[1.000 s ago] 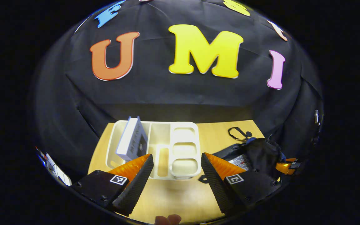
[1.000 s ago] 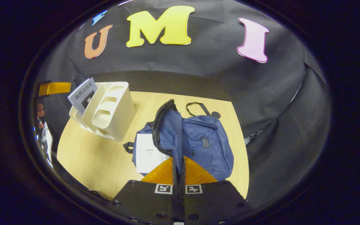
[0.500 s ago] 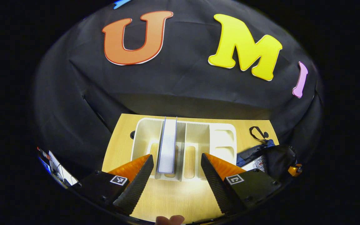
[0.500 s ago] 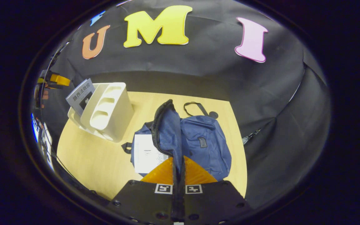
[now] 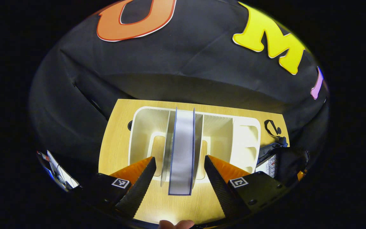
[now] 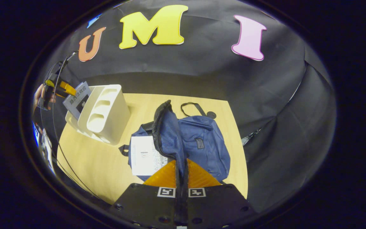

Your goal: Open the schoolbag, grab two books from the bookshelf and put them into the schoolbag.

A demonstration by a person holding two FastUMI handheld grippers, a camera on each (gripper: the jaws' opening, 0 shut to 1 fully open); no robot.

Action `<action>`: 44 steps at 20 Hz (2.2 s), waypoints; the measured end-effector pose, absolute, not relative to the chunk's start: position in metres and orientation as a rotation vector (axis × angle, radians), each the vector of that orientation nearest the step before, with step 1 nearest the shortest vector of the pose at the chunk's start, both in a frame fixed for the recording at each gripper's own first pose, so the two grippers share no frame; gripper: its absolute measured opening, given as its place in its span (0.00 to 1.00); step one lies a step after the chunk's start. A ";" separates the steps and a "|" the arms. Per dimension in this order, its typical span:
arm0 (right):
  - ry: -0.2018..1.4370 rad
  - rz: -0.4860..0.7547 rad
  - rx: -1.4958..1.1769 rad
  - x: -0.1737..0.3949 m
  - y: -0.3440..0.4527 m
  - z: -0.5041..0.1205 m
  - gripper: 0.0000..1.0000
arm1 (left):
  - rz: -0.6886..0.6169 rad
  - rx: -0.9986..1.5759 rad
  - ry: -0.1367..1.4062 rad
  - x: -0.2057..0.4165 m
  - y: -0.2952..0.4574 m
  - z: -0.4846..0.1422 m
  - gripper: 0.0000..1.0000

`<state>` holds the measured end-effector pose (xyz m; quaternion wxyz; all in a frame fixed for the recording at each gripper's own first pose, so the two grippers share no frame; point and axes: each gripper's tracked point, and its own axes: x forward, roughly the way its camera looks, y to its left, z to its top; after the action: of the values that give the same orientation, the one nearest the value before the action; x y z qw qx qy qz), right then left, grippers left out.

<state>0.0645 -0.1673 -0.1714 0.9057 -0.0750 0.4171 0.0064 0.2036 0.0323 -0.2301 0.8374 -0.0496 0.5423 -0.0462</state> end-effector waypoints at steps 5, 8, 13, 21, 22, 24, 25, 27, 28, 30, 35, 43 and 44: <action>0.867 0.016 -0.161 0.068 -0.166 -0.173 0.00 | -0.129 -0.074 1.231 0.202 0.030 -0.248 0.98; 0.870 0.013 -0.156 0.068 -0.167 -0.173 0.00 | -0.159 -0.044 1.313 0.198 0.032 -0.257 0.93; 0.872 0.013 -0.149 0.069 -0.167 -0.176 0.00 | -0.169 -0.042 1.411 0.191 0.030 -0.270 0.76; 0.873 0.019 -0.142 0.071 -0.163 -0.178 0.00 | -0.133 -0.102 1.442 0.169 0.045 -0.260 0.44; 0.872 0.021 -0.145 0.071 -0.162 -0.178 0.00 | -0.143 -0.100 1.425 0.166 0.051 -0.251 0.44; 0.873 0.027 -0.147 0.071 -0.159 -0.179 0.00 | -0.164 -0.104 1.385 0.157 0.058 -0.229 0.43; 0.875 0.031 -0.144 0.070 -0.158 -0.179 0.00 | -0.174 -0.104 1.365 0.150 0.062 -0.217 0.43; 0.873 0.036 -0.148 0.070 -0.156 -0.180 0.00 | -0.197 -0.117 1.332 0.133 0.068 -0.190 0.42; 0.870 0.038 -0.153 0.070 -0.155 -0.179 0.00 | -0.207 -0.139 1.325 0.121 0.070 -0.175 0.42; 0.868 0.043 -0.157 0.068 -0.153 -0.180 0.00 | -0.229 -0.189 1.306 0.099 0.071 -0.150 0.41; 0.863 0.049 -0.165 0.064 -0.151 -0.179 0.00 | -0.284 -0.436 1.256 0.054 0.059 -0.100 0.41; 0.855 0.028 -0.171 0.061 -0.161 -0.174 0.00 | -0.496 -0.624 1.112 0.028 -0.023 -0.053 0.41; 0.855 0.024 -0.168 0.061 -0.163 -0.174 0.00 | -0.527 -0.657 1.107 0.024 -0.038 -0.051 0.41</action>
<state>0.0611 -0.1631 -0.1741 0.9065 -0.0816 0.4141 0.0118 0.0240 -0.0379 -0.0505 0.7678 -0.3028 0.5098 -0.2428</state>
